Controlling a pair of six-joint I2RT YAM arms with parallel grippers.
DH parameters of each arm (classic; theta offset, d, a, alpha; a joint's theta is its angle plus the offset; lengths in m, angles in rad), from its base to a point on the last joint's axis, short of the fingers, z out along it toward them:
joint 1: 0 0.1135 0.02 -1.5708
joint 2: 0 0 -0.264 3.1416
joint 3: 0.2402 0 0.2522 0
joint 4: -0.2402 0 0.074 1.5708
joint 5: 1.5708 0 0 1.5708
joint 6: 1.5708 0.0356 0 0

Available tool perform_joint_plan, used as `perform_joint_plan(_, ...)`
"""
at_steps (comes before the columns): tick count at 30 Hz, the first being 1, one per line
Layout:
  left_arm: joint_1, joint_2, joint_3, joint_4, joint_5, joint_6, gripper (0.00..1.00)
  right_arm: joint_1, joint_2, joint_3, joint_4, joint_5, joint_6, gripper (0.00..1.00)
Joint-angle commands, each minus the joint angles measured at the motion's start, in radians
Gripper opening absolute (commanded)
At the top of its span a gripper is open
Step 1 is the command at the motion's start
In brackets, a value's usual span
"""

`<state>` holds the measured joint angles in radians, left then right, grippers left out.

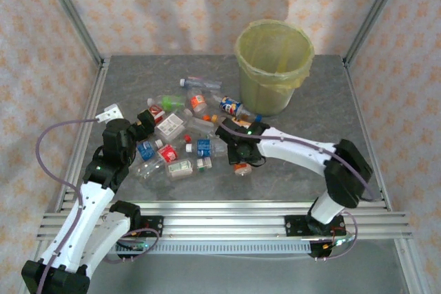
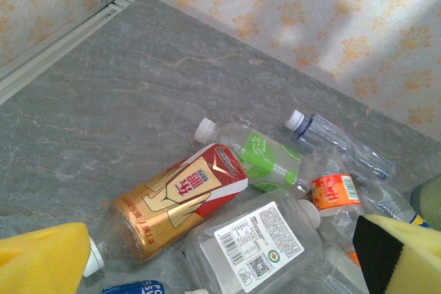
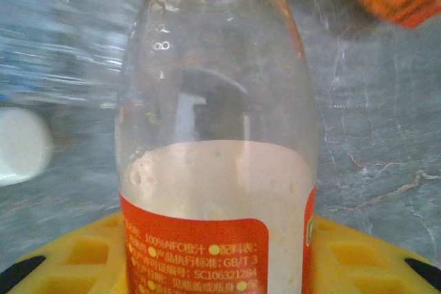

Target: Put the plastic bottles in the bin

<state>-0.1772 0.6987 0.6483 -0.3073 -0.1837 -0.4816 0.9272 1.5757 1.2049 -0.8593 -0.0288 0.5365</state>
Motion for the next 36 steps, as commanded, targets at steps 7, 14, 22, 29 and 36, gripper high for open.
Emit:
perform_joint_plan(7,-0.011,-0.014,0.047,-0.026,0.016,0.009,1.00,-0.012,-0.121,0.411,-0.179,0.216,-0.233,0.24)
perform_joint_plan(14,-0.011,-0.015,0.052,-0.006,0.041,0.005,1.00,-0.119,-0.041,0.676,-0.113,0.433,-0.425,0.22)
perform_joint_plan(22,-0.011,0.005,0.056,0.014,0.062,-0.002,1.00,-0.307,0.178,1.026,-0.091,0.394,-0.518,0.22)
perform_joint_plan(29,-0.011,0.013,0.063,0.003,0.072,0.001,1.00,-0.409,0.501,1.487,-0.234,0.375,-0.543,0.22)
perform_joint_plan(36,-0.011,0.004,0.071,-0.020,0.068,0.009,1.00,-0.490,0.608,1.492,-0.243,0.285,-0.499,0.23)
